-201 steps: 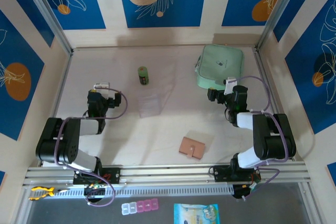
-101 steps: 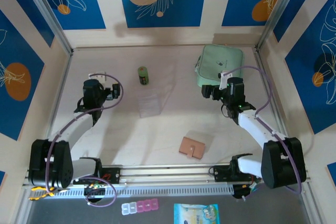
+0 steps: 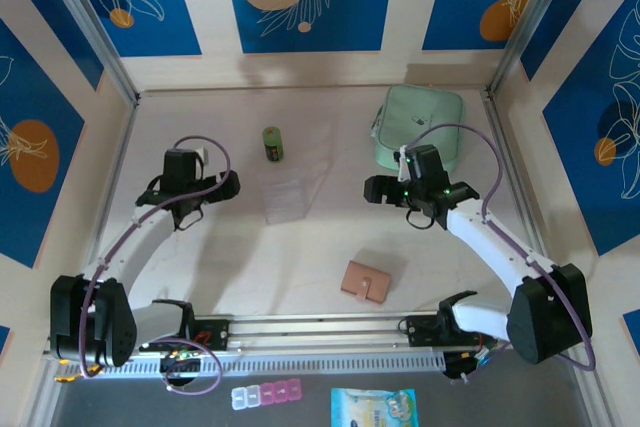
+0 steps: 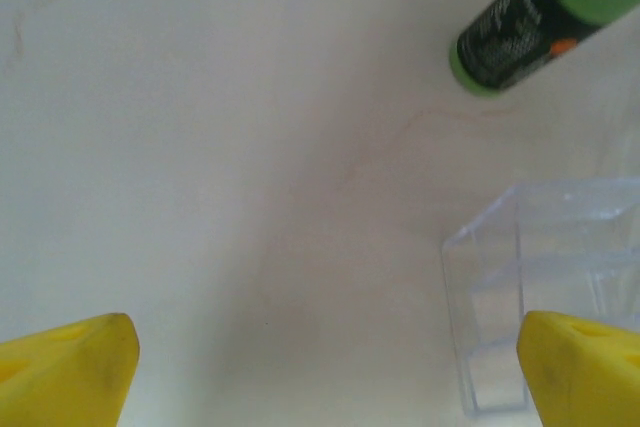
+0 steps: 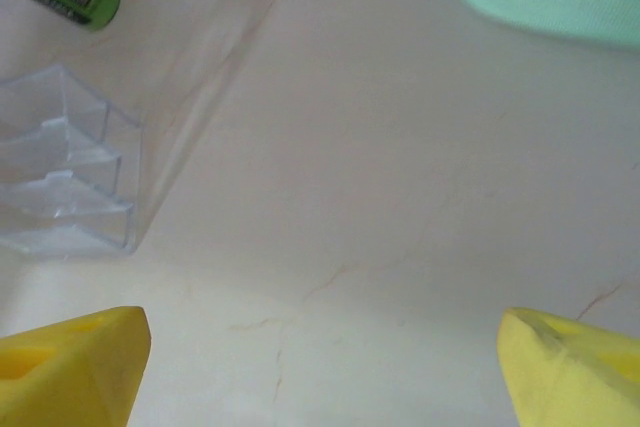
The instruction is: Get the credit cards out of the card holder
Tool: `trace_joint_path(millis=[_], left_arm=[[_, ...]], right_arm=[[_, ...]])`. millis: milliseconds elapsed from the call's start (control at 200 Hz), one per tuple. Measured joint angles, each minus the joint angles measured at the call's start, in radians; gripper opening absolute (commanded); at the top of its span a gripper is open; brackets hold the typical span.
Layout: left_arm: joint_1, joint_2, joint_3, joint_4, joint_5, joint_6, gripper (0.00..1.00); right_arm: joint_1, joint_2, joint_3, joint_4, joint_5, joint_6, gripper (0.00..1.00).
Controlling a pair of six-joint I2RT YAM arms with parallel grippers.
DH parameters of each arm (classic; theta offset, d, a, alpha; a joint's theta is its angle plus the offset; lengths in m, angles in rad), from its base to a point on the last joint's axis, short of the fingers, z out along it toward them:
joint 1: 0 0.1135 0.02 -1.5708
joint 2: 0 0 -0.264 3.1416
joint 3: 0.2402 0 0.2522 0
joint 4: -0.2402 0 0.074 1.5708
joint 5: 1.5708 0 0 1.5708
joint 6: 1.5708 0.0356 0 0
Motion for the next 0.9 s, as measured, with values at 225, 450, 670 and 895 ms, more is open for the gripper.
trace_joint_path(millis=[225,450,670,895], left_arm=[[-0.043,0.002,0.034,-0.113,0.044,-0.08,0.9],[-0.163,0.09,0.111,-0.186,0.016,-0.113,0.86],[-0.214,0.188,0.137,-0.174,0.017,-0.138,0.87],[-0.219,0.315,0.201,-0.113,0.076,-0.15,0.9]], right_arm=[[0.08,0.015,0.041,-0.165,-0.011,0.066,0.85],[0.137,0.005,0.041,-0.256,-0.012,0.126,0.84],[0.18,-0.031,0.018,-0.274,-0.013,0.176,0.84],[0.197,-0.039,-0.019,-0.272,-0.013,0.204,0.84]])
